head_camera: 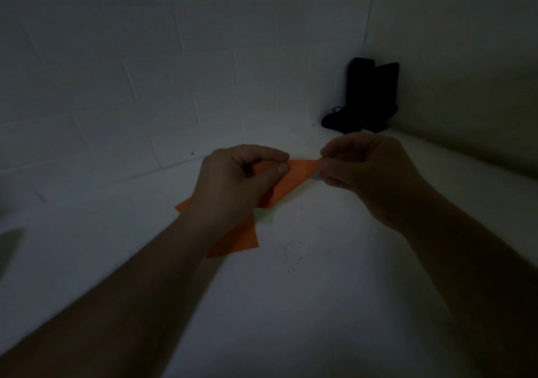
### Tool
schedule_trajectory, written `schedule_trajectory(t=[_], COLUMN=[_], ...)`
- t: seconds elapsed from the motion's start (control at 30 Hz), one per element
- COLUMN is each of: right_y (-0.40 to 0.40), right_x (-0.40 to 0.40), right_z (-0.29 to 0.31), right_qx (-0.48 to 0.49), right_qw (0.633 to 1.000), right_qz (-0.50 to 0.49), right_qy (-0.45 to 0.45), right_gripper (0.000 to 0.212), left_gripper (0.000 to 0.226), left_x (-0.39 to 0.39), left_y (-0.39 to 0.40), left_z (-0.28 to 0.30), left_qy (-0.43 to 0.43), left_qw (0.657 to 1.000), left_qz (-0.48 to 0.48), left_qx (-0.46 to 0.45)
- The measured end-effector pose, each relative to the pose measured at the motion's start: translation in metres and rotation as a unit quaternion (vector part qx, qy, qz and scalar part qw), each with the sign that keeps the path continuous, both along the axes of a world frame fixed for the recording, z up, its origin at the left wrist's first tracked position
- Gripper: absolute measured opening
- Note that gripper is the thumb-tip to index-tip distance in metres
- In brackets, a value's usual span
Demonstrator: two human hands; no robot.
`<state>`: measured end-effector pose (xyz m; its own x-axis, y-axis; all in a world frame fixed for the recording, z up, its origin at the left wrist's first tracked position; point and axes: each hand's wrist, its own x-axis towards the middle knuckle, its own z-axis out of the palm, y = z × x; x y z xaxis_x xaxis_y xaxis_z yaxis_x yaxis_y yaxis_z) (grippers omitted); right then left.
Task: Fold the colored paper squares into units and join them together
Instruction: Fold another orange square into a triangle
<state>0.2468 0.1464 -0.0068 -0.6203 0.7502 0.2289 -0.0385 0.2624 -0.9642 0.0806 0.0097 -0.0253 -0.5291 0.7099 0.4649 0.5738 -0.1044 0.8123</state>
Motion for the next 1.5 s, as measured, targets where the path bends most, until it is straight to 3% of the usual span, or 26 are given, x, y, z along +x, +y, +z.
schedule_trajectory(t=[0.23,0.4,0.6,0.77,0.97,1.07,1.13,1.27,1.37,1.5], right_y=[0.003,0.002,-0.008,-0.004,-0.012,-0.008,-0.004,-0.002,-0.005,-0.012], right_x=[0.003,0.003,-0.002,0.000,0.002,0.002,0.001,-0.006,-0.009,-0.014], right_z=[0.002,0.004,-0.002,-0.003,0.001,-0.001,-0.001,0.000,-0.001,-0.006], right_qx=[0.004,-0.073,0.012,-0.010,0.141,0.051,-0.037,-0.188,-0.230,-0.225], right_qw=[1.000,0.996,0.997,0.997,0.970,0.991,0.996,0.977,0.966,0.965], right_qz=[0.002,0.052,0.066,0.076,0.110,0.091,0.080,0.042,0.049,0.056], right_qy=[-0.001,0.025,-0.033,-0.024,-0.162,-0.079,-0.008,0.090,0.110,0.121], right_gripper=[0.033,0.041,0.044,0.046,0.049,0.050,0.051,0.046,0.043,0.038], left_gripper=[0.021,0.047,0.064,0.075,0.092,0.087,0.082,0.092,0.093,0.071], left_x=[0.001,0.005,0.007,0.010,0.013,0.016,0.017,0.016,0.025,0.037], left_y=[-0.002,-0.004,-0.007,-0.007,-0.007,-0.007,-0.005,0.002,0.006,0.015], left_z=[0.002,0.006,0.007,0.009,0.008,0.011,0.012,0.013,0.007,0.001], left_qy=[0.002,-0.014,0.005,-0.037,0.020,-0.050,-0.147,-0.380,-0.409,-0.418], left_qw=[1.000,1.000,0.998,0.997,0.991,0.992,0.985,0.914,0.895,0.890], left_qz=[0.001,-0.021,-0.044,-0.047,-0.066,-0.069,-0.081,-0.135,-0.173,-0.167], left_qx=[-0.007,0.003,-0.044,-0.056,-0.117,-0.090,-0.051,0.035,0.039,0.073])
